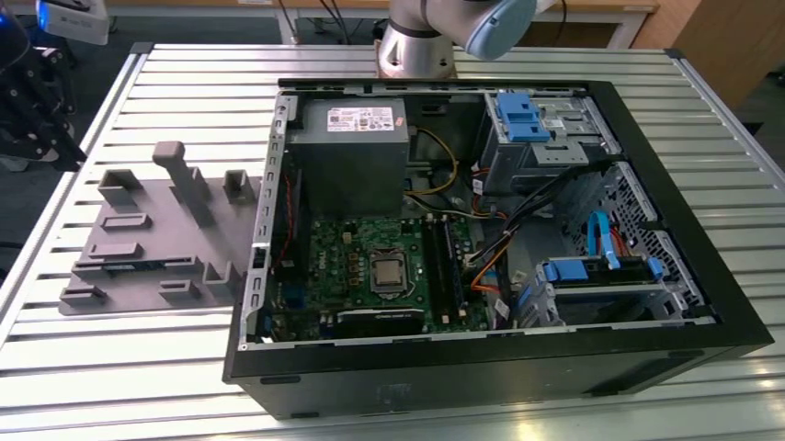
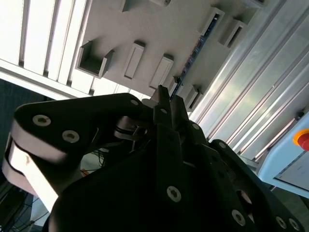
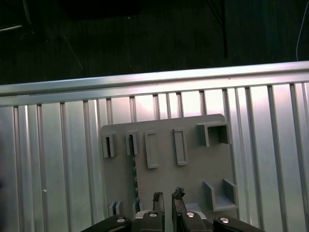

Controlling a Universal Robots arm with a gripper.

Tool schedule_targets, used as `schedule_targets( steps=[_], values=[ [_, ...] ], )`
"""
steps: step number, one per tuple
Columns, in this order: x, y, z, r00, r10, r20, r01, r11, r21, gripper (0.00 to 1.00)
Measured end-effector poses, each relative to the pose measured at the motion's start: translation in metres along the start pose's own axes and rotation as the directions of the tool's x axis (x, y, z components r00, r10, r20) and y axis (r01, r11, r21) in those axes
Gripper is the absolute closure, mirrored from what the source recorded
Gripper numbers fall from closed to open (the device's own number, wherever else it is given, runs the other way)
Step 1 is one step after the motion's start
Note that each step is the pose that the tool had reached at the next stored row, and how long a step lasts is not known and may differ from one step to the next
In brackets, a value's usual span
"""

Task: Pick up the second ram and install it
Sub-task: 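Pick up the second ram and move it above second insertion slot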

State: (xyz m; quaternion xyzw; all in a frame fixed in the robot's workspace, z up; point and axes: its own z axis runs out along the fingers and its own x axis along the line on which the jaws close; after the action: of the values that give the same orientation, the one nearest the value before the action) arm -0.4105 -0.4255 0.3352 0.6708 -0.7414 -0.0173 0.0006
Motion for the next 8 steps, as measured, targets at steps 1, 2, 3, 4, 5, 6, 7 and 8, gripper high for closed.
schedule_targets(
  steps=[1, 2, 3, 4, 5, 6, 7, 8],
  values=[
    [0.0, 0.0, 0.0, 1.0, 0.0, 0.0001, 0.0, 1.0, 0.0001, 0.79],
    [0.0, 0.0, -0.0001, 1.0, 0.0, 0.0001, 0.0, 1.0, 0.0001, 0.79],
    [0.0, 0.0, -0.0002, 1.0, 0.0, 0.0001, 0.0, 1.0, 0.0, 0.79],
    [0.0, 0.0, -0.0002, 1.0, 0.0, 0.0001, 0.0, 1.0, 0.0, 0.79],
    [0.0, 0.0, -0.0003, 1.0, 0.0, 0.0001, 0.0, 1.0, 0.0, 0.79],
    [0.0, 0.0, -0.0004, 1.0, 0.0, 0.0001, 0.0, 1.0, 0.0, 0.79],
    [0.0, 0.0, -0.0004, 1.0, 0.0, 0.0, 0.0, 1.0, 0.0, 0.77],
    [0.0, 0.0, -0.0005, 1.0, 0.0, 0.0, 0.0, 1.0, 0.0, 0.72]
  ],
)
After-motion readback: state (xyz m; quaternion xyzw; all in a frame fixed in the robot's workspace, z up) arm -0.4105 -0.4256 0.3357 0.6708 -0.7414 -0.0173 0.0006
